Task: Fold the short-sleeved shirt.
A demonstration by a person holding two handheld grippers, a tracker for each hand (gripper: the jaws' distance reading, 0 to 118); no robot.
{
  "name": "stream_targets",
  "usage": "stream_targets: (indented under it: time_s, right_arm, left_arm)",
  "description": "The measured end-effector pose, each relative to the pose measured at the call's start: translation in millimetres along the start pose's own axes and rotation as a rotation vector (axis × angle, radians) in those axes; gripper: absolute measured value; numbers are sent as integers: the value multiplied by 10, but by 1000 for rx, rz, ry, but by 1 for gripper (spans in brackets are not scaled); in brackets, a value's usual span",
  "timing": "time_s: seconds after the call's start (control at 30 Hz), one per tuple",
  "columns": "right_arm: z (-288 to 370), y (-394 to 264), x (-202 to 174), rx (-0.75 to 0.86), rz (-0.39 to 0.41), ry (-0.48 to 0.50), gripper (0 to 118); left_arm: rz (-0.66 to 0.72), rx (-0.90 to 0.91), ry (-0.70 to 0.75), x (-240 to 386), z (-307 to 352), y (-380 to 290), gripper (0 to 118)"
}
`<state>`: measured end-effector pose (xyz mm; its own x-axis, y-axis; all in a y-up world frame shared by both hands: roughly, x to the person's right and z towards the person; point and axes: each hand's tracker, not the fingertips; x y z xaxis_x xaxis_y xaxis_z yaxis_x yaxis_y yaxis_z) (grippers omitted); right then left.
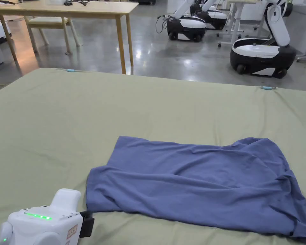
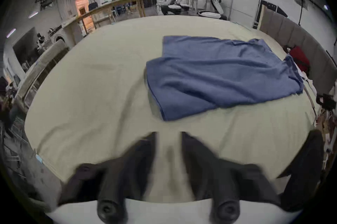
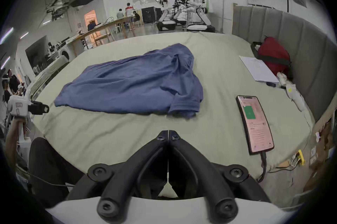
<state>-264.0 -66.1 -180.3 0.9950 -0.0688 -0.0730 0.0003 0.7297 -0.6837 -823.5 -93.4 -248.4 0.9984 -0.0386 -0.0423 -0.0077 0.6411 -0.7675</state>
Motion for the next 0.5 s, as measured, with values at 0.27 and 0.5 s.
stream_targets:
  time_s: [0.27,0.5]
  right_arm:
    - [-157,128,170,-13,41,-39,0]
    - [-750,425,462,-53,12,-33,116]
  left_arm:
    - [-10,-6,70,3,-490,346,91]
    - [-88,-102,24,238,-603,368,2]
